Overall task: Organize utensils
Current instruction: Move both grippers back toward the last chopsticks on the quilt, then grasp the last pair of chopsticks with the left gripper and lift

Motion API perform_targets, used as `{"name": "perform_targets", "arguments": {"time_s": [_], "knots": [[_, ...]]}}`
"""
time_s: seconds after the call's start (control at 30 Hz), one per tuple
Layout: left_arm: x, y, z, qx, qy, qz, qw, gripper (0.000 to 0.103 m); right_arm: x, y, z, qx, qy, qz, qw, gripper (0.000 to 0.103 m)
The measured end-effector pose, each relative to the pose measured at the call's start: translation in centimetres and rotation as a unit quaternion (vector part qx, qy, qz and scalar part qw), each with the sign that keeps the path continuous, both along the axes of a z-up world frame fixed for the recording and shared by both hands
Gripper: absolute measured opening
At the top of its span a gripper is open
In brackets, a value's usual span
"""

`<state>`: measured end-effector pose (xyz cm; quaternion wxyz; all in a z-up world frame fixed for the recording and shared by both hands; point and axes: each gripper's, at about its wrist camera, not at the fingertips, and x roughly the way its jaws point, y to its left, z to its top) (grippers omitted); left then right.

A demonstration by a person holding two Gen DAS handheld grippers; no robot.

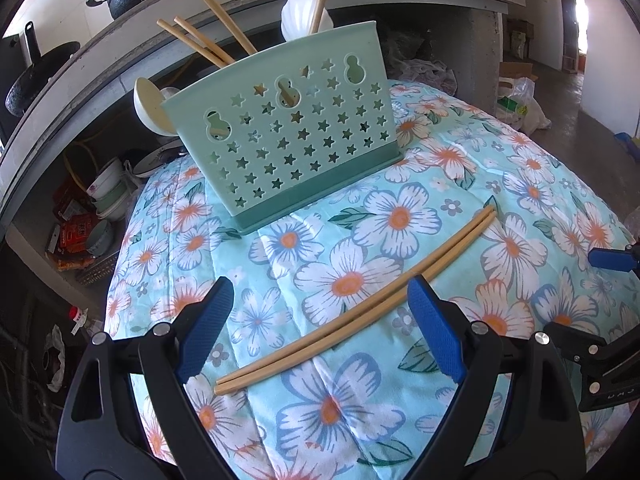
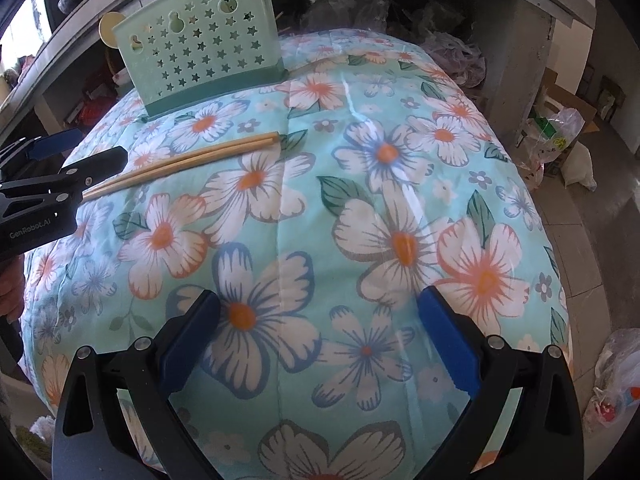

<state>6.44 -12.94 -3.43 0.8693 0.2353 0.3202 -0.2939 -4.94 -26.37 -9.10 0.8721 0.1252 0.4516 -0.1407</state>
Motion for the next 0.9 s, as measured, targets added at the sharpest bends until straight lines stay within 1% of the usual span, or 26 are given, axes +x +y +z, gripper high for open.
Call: {"name": "perform_targets", "arguments": {"time_s": [0.2, 0.43, 0.53, 0.6, 0.7, 0.73, 0.8, 0.83, 0.9], "knots": [[-0.5, 0.3, 0.3, -0.004, 0.001, -0.011, 0.9999, 0.084, -0.1, 0.4, -0.1, -0.011, 0.002, 0.0, 1.0, 0.097], [-1.2, 0.0, 0.3, -0.012, 0.002, -0.029, 0.9995, 0.084, -0.1, 0.4, -0.2, -0.01, -0.003, 0.004, 1.0, 0.097], [-2.1, -0.5, 0.1, -0.014, 0.001, -0.057, 0.9983, 0.084, -0.3, 0.2, -0.1, -0.002, -0.009, 0.001, 1.0, 0.097], [-2.9, -1.0, 0.0, -0.008, -0.005, -0.082, 0.9966, 0.084, -0.4, -0.3, 0.1, 0.013, -0.012, -0.003, 1.0, 0.097], [-4.2, -1.6, -0.1, -0.003, -0.02, -0.121, 0.9925, 0.084, -0.8, -1.4, 0.7, 0.038, -0.029, -0.016, 0.999, 0.097], [-4.5, -1.8, -0.3, 0.001, -0.023, -0.131, 0.9912, 0.082, -1.0, -1.8, 1.0, 0.042, -0.035, -0.024, 0.998, 0.097], [-5.1, -2.5, -0.8, 0.017, -0.031, -0.149, 0.9883, 0.072, -1.3, -2.5, 1.4, 0.05, -0.044, -0.032, 0.997, 0.095], [-5.4, -2.9, -1.2, 0.03, -0.04, -0.156, 0.9865, 0.07, -1.4, -2.7, 1.6, 0.054, -0.047, -0.033, 0.997, 0.094], [-5.6, -3.6, -1.9, 0.049, -0.049, -0.168, 0.9833, 0.057, -1.4, -3.1, 1.9, 0.057, -0.052, -0.036, 0.996, 0.092]]}}
